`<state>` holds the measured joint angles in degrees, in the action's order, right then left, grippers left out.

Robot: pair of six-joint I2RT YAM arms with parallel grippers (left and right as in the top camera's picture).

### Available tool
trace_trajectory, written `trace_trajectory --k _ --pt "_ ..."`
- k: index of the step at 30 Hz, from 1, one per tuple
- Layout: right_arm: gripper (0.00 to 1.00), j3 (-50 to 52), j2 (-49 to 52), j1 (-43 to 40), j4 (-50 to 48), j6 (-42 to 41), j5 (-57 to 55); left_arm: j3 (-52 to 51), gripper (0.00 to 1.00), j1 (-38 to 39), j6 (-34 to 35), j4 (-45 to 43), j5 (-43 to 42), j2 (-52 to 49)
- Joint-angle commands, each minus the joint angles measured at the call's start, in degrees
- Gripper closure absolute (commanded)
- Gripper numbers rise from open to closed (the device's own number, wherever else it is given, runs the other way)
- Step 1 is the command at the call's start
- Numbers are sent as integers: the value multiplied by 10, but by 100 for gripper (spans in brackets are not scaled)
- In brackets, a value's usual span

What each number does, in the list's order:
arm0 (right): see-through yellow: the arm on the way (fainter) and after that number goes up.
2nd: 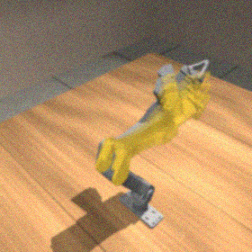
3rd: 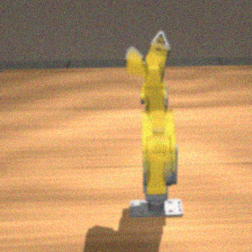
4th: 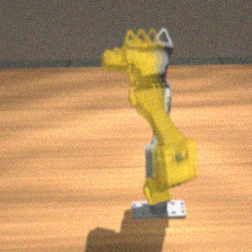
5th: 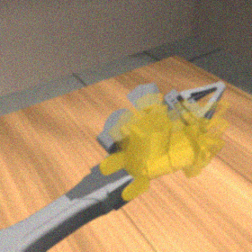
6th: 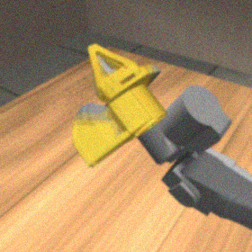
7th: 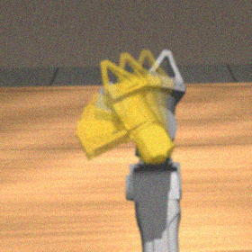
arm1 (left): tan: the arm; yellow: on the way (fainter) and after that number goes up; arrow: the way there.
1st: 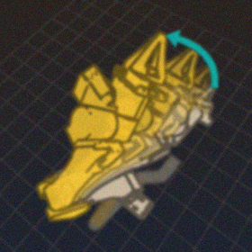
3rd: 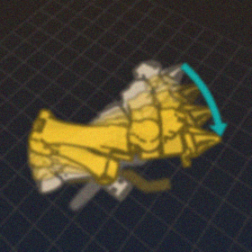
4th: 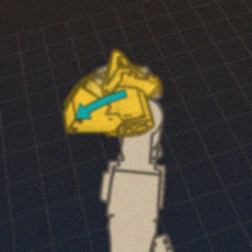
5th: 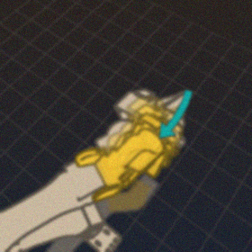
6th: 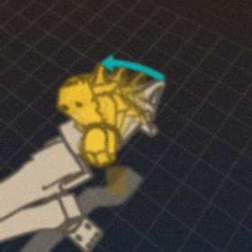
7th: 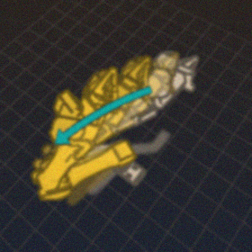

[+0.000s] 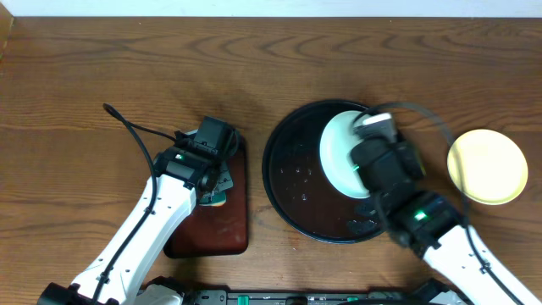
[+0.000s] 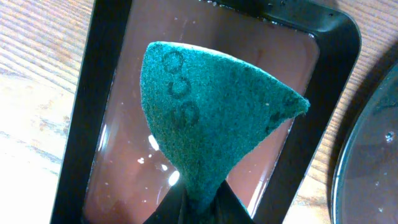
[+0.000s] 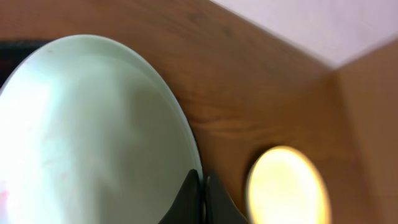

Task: Clean dirty plates on tray and stack at the side
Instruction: 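Carry the mint plate right and stack it on the yellow plate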

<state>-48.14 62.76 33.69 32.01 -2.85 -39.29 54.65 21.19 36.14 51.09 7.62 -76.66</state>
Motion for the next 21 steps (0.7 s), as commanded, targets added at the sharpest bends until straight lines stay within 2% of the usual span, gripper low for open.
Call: trace_trajectory --k 1,6,9,15,21 --pt "99 -7 -19 -89 -3 -106 128 -4 91 -3 -3 3 3 -1" --pt "99 -7 -18 -298 -2 -120 356 -4 91 -3 -3 2 -9 -1" --pt "99 -7 -10 -418 4 -138 427 -4 91 -3 -4 2 -10 -1" --pt "99 -7 33 -608 4 -195 431 -4 92 -3 -4 2 -10 -1" --pt "99 -7 104 -703 -23 -224 375 -4 91 -3 -4 3 -10 -1"
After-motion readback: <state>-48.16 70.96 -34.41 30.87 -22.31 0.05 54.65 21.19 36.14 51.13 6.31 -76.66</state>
